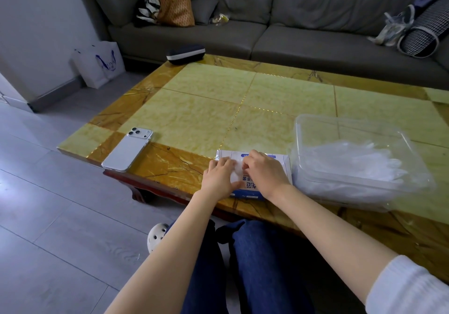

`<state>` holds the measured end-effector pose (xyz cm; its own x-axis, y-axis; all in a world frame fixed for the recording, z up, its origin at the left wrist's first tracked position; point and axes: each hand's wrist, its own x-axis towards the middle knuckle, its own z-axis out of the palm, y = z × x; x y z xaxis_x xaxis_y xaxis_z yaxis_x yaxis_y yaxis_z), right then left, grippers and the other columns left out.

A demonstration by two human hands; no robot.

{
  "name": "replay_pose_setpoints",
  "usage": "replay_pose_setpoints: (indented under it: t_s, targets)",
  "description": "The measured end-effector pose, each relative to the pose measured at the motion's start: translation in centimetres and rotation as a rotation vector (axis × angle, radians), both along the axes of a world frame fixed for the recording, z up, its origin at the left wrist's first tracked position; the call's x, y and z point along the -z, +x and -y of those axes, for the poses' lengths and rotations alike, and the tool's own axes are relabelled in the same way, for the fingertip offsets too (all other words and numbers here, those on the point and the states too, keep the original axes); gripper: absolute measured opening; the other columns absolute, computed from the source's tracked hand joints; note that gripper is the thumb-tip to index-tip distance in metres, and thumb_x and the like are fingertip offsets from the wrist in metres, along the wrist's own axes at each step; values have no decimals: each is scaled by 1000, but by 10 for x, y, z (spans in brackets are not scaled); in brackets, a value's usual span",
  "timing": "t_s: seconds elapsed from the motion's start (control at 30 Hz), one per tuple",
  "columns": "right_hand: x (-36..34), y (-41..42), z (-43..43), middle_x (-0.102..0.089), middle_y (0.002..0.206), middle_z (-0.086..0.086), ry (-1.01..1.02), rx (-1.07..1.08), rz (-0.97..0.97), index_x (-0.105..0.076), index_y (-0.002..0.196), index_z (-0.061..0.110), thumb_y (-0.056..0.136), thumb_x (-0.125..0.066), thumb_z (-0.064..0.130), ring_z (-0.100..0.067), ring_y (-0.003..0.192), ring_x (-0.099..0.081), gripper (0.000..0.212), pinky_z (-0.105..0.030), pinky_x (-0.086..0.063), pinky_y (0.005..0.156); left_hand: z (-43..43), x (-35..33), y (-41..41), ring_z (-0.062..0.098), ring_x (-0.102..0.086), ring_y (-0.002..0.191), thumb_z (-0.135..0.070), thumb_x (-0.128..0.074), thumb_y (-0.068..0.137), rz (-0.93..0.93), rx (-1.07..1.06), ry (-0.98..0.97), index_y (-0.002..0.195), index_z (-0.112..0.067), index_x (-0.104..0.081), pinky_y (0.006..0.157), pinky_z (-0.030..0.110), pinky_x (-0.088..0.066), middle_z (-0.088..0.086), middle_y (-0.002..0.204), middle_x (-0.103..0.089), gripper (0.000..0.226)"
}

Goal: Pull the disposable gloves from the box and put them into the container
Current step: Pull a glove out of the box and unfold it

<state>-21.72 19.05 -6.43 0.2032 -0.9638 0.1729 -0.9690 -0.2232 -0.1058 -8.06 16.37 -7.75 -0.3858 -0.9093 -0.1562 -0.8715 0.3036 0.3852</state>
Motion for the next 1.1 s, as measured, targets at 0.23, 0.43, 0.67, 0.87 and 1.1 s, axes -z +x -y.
replay_pose_setpoints:
  t_s: [0.23,0.43,0.67,0.87,1.1]
  targets:
    - [-2,0,-13,-54,100,-6,1,2,69,-59,96,6,89,-52,-2,-22,84,-54,13,-25,-36,65,-1,-2,0,24,-24,134,-44,-59,88,-12,-1,-8,143,-21,-31,105,37,-28,-3,150,-27,66]
    - [-13,-7,-9,-55,112,-6,-31,-120,58,-58,111,6,89,-54,-3,-23,102,-53,24,-24,-39,79,-2,-3,0,24,-23,134,-44,-60,87,-4,2,-4,143,-20,-31,106,38,-28,-2,149,-29,68]
    - [-16,2,1,-54,106,-4,127,-71,-37,-61,104,11,94,-52,10,-21,96,-56,13,-26,-42,74,-2,-4,0,24,-22,135,-44,-59,88,-5,-3,5,143,-21,-30,106,39,-28,-1,151,-27,67]
    - [-17,-3,-2,-50,109,-7,152,-30,-89,-54,105,7,89,-52,-2,-21,100,-55,18,-30,-48,78,-2,-3,0,24,-22,135,-44,-60,88,-13,3,0,143,-21,-30,107,39,-29,-2,150,-27,67]
    - [-20,-6,-4,-47,119,-3,44,-180,-191,-50,119,11,93,-49,9,-19,108,-46,26,-28,-42,88,-1,-1,-1,25,-22,135,-44,-60,88,-4,1,3,143,-20,-30,107,40,-28,-1,151,-27,67]
